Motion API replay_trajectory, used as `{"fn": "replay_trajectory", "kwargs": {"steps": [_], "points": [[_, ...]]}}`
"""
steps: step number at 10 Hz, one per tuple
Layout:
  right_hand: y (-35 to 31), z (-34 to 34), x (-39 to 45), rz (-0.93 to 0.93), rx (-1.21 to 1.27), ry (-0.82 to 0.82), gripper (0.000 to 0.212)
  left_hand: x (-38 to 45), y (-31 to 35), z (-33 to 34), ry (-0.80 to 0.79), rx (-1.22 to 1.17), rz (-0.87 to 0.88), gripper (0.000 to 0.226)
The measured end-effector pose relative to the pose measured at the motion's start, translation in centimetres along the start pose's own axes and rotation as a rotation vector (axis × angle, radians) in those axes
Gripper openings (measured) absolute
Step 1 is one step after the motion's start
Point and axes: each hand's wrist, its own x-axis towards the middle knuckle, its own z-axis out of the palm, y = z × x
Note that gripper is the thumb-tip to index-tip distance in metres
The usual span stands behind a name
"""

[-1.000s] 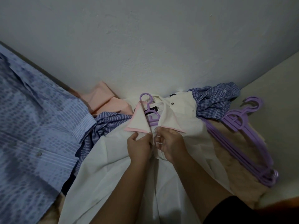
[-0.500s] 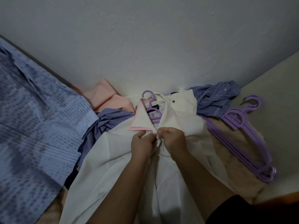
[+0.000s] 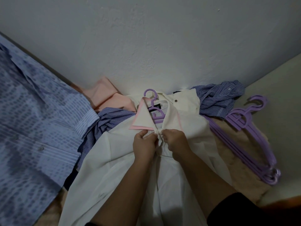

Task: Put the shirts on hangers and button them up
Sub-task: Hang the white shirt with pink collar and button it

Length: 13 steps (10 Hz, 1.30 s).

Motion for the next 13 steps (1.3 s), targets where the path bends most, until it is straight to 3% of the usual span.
{"fn": "replay_trajectory", "kwargs": {"steps": [1,2,3,4,5,6,7,8,9,10,12,13], "points": [[-0.2,-0.5,0.2,0.119,0.049,-0.074,0.027,-0.1,0.0,0.1,-0.01,0.036,0.029,0.044],[-0.4,-0.6,0.6,0.085,-0.023,-0.07,0.021,0.1,-0.1,0.1,-0.035,0.048,0.05,0.042],[-0.1,-0.3,0.5,-0.139,-0.167,-0.027,0.016,0.7,-0.4,-0.2,-0.064,0.104,0.122,0.023],[0.4,-0.1,0.1,-0.24,-0.036,0.098,0.016,0.9,-0.4,-0.3,-0.028,0.136,0.182,0.015],[0.4,-0.1,-0.2,-0.278,-0.068,0.031,0.014,0.8,-0.1,-0.4,-0.042,0.075,0.166,0.036],[0.6,-0.3,-0.2,-0.229,0.014,-0.099,0.018,0.6,0.2,-0.5,-0.086,-0.063,0.11,0.042],[0.6,-0.5,-0.2,-0.223,0.05,-0.145,0.019,0.4,0.5,-0.6,-0.138,-0.202,0.075,0.03],[0.4,-0.6,0.0,-0.288,-0.024,-0.073,0.014,0.3,0.7,-0.9,-0.203,-0.227,0.086,0.02],[0.0,-0.6,0.3,-0.309,-0.097,-0.044,0.016,0.4,0.6,-1.0,-0.214,-0.213,0.08,0.027],[-0.1,-0.2,0.5,-0.258,-0.077,-0.076,0.024,0.5,0.4,-1.2,-0.217,-0.216,0.075,0.026],[-1.1,-0.2,1.0,0.057,0.061,-0.311,0.018,1.6,0.4,-1.6,-0.297,-0.321,0.002,0.027],[-1.1,-0.6,1.4,0.13,0.215,-0.404,0.018,1.6,0.6,-1.9,-0.339,-0.349,-0.012,0.021]]}}
